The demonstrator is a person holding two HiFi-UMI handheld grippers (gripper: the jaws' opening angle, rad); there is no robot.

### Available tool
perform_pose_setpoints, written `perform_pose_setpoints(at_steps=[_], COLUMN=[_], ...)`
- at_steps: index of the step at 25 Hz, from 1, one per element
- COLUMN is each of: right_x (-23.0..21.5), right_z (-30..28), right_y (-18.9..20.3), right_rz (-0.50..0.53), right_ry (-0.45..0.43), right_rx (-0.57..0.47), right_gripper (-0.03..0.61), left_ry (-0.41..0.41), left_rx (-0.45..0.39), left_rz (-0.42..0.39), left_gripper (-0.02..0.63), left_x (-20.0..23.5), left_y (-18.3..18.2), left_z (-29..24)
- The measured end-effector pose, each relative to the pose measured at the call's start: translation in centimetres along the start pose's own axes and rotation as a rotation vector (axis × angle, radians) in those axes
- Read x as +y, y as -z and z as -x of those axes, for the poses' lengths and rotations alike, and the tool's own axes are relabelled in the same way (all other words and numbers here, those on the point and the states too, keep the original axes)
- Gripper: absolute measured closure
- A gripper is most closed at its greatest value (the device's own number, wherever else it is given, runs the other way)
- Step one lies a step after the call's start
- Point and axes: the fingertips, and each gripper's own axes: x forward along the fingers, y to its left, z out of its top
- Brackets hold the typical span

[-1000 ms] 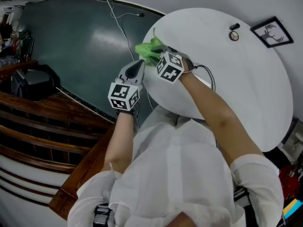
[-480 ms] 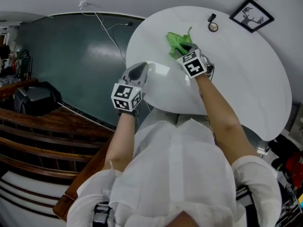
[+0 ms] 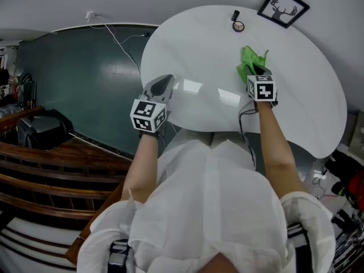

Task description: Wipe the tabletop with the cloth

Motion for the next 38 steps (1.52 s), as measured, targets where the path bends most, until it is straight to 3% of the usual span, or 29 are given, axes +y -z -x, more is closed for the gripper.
perform_pose_setpoints(at_steps=[5, 11, 23, 30, 34, 38], right_x=[-0.3, 5.2, 24.6, 34.9, 38.2, 38.6], right_z=[2.8, 2.5, -1.4, -1.4, -0.3, 1.5], right_y=[3.7, 3.8, -1.6, -1.7, 0.1, 2.8], right_rz=[-0.071, -0.078, 0.295, 0.475, 0.599, 0.684], right_ry=[0.05, 0.031, -0.291, -0.434, -0.53, -0.598], right_rx=[0.004, -0.006, 0.002, -0.015, -0.005, 0.014], right_gripper=[0.488, 0.489, 0.488, 0.489, 0.489, 0.489], left_ry=[0.005, -0.021, -0.102, -0.149, -0.151, -0.134], left_rx=[0.016, 0.04, 0.041, 0.054, 0.068, 0.063], left_rz=[-0.005, 0.021, 0.084, 0.116, 0.116, 0.109], left_gripper=[0.597, 0.597, 0.597, 0.597, 0.597, 0.597], left_x=[-0.7, -0.2, 2.5, 4.5, 5.0, 4.8], left_y=[0.7, 2.7, 5.8, 8.1, 8.7, 8.4], left_z=[0.6, 2.1, 6.7, 9.7, 10.1, 9.4])
